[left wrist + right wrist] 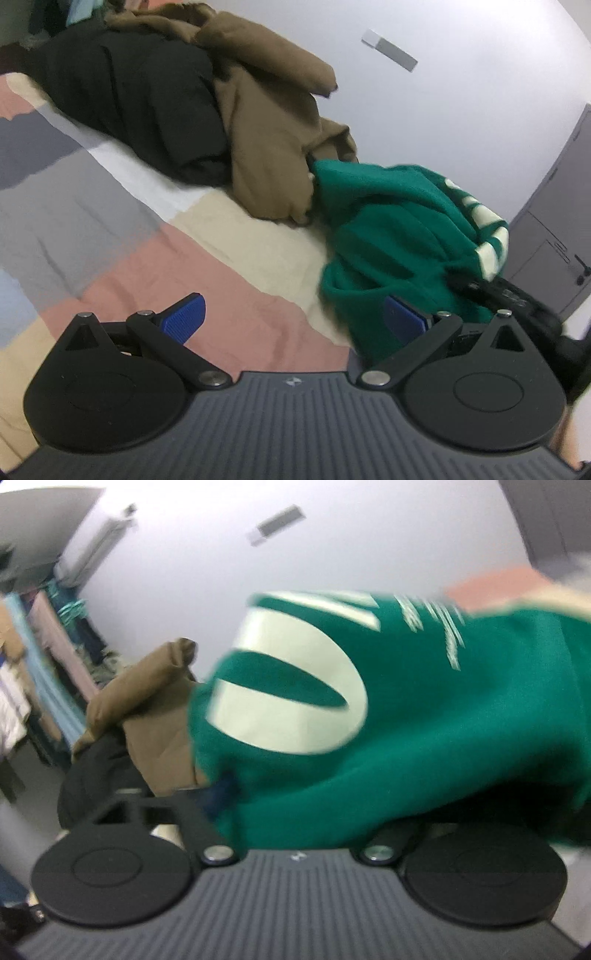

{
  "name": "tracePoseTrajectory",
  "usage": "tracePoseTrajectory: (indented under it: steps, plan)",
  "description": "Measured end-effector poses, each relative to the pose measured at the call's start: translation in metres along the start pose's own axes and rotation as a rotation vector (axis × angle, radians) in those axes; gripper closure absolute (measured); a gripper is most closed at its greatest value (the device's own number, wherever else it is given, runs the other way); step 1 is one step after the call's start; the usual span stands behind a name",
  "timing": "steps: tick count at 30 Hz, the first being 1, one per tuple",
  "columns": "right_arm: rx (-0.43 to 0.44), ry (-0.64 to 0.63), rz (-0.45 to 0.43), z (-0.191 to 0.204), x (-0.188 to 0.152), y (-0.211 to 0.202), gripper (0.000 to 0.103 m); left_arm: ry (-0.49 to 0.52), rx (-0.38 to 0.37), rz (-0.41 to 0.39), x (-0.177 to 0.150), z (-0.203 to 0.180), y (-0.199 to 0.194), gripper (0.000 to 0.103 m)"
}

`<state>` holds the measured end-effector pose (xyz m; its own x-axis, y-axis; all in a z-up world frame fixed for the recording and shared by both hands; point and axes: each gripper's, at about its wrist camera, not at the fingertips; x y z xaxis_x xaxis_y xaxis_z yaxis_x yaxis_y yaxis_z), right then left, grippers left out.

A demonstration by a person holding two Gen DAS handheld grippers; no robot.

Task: Fold large clothes
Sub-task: 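Grasp the green sweatshirt with the right gripper and lift it, then grasp the sweatshirt fabric with the left gripper while the right gripper holds it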

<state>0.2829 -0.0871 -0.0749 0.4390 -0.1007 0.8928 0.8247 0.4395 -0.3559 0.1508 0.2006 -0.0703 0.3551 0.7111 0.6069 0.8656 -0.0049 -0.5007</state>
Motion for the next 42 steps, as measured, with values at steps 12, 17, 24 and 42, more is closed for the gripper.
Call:
tracePoseTrajectory:
  steps: [12, 17, 24, 42]
  plan:
    - [-0.029, -0.063, -0.165, -0.047, 0.063, -0.109, 0.092, 0.038, -0.128, -0.016, -0.015, -0.018, -0.013, 0.000]
    - [-0.035, -0.091, -0.247, -0.067, 0.088, -0.161, 0.092, 0.061, -0.146, 0.016, -0.029, -0.028, -0.014, 0.000]
    - [-0.102, -0.057, -0.358, -0.120, 0.098, -0.222, 0.092, 0.053, -0.172, 0.086, -0.042, -0.036, -0.015, 0.000]
    - [-0.420, 0.277, -0.249, -0.301, 0.037, -0.149, 0.092, 0.169, -0.222, 0.191, -0.076, -0.096, 0.103, 0.001]
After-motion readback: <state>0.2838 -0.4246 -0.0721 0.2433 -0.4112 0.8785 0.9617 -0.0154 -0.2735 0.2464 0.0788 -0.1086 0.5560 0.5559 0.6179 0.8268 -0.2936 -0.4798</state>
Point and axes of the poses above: each gripper's, at about its wrist camera, not at the fingertips, and y roughly the way its jaws point, z to its left, x to its top, and after that the axes turned 12 degrees about -y, right-handed
